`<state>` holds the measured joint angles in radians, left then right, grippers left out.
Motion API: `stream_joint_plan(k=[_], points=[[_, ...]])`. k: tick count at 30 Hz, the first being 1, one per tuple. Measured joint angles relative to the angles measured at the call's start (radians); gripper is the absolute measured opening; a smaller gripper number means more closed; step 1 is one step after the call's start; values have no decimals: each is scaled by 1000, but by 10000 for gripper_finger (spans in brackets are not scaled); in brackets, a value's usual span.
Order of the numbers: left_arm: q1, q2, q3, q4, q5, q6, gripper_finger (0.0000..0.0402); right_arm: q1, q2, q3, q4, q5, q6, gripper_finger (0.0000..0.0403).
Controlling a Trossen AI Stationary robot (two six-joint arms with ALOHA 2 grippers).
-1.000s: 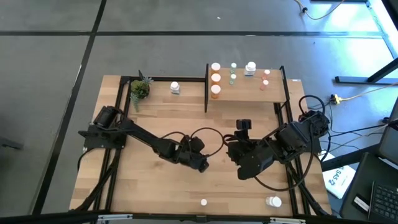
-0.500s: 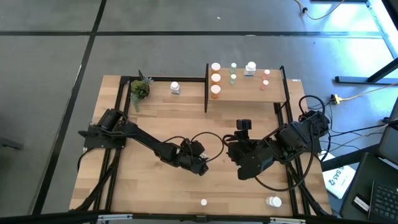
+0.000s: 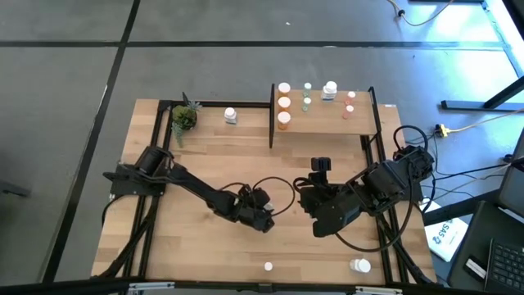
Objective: Pick and place medicine bottles onto shelf by color
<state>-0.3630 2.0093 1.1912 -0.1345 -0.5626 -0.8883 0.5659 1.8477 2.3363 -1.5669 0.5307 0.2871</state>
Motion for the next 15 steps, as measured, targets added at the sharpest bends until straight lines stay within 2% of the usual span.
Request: stream_joint_plan(k=[15], points=[[0,50,0,15,-25,3,248,0,0,0,3,-1,0,200]])
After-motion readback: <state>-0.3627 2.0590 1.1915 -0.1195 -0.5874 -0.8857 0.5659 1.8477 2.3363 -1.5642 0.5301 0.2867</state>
